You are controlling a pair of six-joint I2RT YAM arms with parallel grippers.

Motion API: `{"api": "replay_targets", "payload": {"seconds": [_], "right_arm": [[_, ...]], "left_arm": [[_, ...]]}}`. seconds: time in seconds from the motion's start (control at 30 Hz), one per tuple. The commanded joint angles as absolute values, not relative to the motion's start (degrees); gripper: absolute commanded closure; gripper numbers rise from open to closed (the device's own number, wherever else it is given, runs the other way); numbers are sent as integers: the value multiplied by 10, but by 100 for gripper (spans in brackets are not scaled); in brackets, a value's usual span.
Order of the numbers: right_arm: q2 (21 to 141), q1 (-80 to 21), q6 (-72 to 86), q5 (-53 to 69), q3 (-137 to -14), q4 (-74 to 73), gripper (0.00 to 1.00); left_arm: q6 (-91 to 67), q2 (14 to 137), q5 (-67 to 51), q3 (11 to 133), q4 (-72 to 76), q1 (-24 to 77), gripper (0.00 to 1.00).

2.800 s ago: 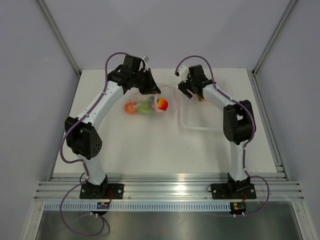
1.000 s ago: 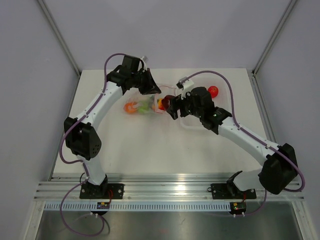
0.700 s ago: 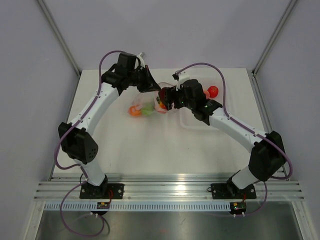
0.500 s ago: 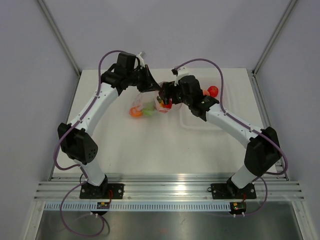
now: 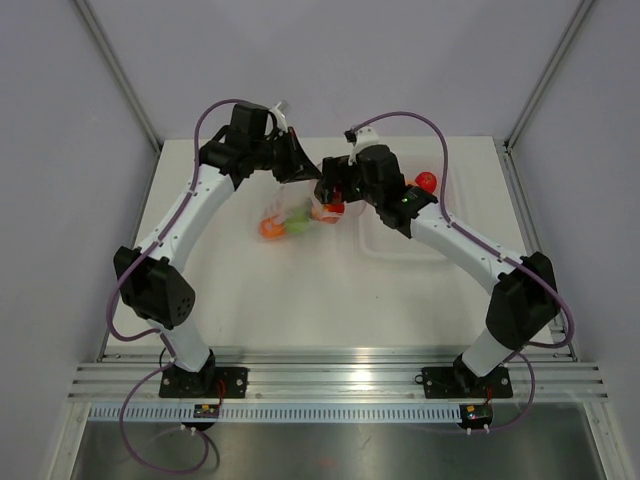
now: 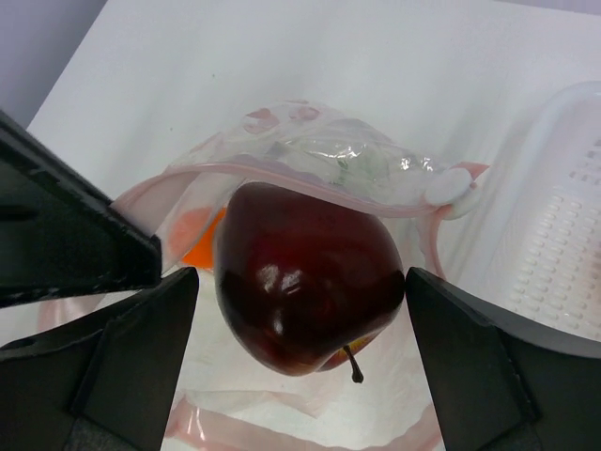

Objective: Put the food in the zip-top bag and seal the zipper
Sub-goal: Place the fake fruit in the zipper food storage bag, then adjust the zipper food storage bag at the center of the board.

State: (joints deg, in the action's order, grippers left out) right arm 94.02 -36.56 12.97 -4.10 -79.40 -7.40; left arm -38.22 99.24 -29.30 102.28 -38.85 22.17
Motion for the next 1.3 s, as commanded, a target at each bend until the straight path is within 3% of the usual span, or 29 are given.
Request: {"api": "replay_targets", "payload": {"seconds": [0.0,0.3,0.37,0.43,0.53,0.63,0.77,0.87,0.97,1.0,1.1,1.27], "right_arm": [[879,-371,140,-57,-802,-66,0],[799,-371,191,-124,-751,-107,1],[806,-371,205,-146,-754,-136,6],[815,-370,222,-142,-745,-156,24],[815,-370,258,-135,-715,-145,32],[814,-370,286,-137,-686,-131,31],[825,-369,298,-142,-670,-132,21],[844,-370,299,-118,-672,-131,22],[861,-370,301,-78,-682,-112,42],[866,-370,300,-63,-686,-107,64],[881,-370,285,-28,-731,-115,100],[891,-370,258,-17,-837,-149,100]], "left_arm": [[-395,966,-325,1049,-359,213,100],[-400,967,-334,1052,-353,202,100],[-400,964,-335,1052,-352,200,100],[-400,962,-334,1051,-352,197,100],[-399,961,-334,1051,-355,196,100],[-396,958,-334,1048,-358,197,100],[-395,952,-333,1042,-359,197,100],[-397,950,-331,1037,-355,196,100],[-399,949,-332,1036,-354,196,100],[-399,948,-330,1035,-354,196,100],[-389,946,-323,1034,-361,195,100],[-331,960,-309,1089,-432,164,100]]}}
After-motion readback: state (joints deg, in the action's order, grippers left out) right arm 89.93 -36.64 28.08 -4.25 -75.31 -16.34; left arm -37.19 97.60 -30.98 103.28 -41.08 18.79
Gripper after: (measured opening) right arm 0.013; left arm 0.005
